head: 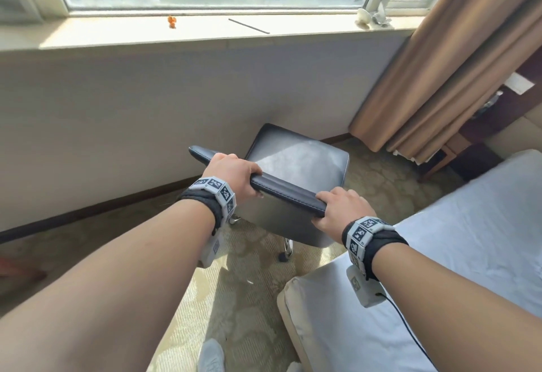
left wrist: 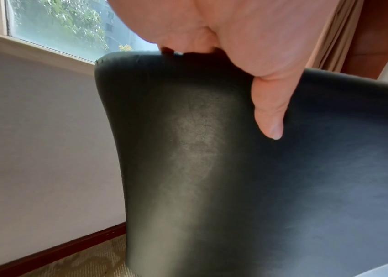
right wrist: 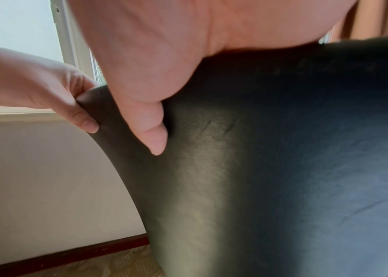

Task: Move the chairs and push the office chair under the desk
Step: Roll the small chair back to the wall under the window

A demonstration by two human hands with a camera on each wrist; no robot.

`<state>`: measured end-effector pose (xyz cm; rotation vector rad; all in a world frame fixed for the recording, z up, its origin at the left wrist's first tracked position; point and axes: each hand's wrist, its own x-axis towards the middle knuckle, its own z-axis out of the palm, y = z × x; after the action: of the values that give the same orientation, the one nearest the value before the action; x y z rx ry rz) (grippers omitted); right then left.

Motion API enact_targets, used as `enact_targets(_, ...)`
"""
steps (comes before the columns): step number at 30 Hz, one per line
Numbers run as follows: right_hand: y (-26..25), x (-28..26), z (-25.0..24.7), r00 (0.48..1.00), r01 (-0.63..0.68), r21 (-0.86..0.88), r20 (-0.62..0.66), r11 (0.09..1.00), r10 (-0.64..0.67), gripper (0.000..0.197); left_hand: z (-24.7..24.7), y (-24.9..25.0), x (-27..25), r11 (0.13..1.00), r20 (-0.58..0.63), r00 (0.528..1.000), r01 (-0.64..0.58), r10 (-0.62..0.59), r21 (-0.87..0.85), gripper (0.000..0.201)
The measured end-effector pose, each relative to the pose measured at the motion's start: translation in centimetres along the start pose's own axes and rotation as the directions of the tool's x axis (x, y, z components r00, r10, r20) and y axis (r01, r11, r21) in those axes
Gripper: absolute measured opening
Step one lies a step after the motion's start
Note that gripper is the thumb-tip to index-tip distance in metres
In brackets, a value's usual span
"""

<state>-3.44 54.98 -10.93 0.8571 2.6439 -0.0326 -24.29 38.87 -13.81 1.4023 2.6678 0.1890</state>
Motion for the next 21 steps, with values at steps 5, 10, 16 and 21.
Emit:
enact_targets(5,5.0,-1.2,0.1,0.997,0.071,0.002,0.004,0.997,-0.071,0.054,0.1,5.0,-2.2,0.999,0.004,0.999,0.044,-0.044,0.027,0.043)
enact_targets(10,10.3,-1.2,-1.4,0.988,0.151,0.003,0.028,0.989,-0.151,0.035,-0.6,10.2,-3.7,0.996,0.034,0.995,0.089,-0.089,0.011,0.036)
enact_targets(16,13.3,-1.6,-1.9,0.957,0.283,-0.051,0.076,0.958,-0.279,0.037,-2.2,12.0,-6.1,0.965,0.244,0.953,0.218,-0.178,-0.146,0.059)
enact_targets(21,12.9,-3.1,-1.2,0.937,0.347,-0.046,0.056,0.937,-0.344,0.037,-1.5,12.0,-8.1,0.961,0.345,0.900,0.277,-0.267,0.021,0.093)
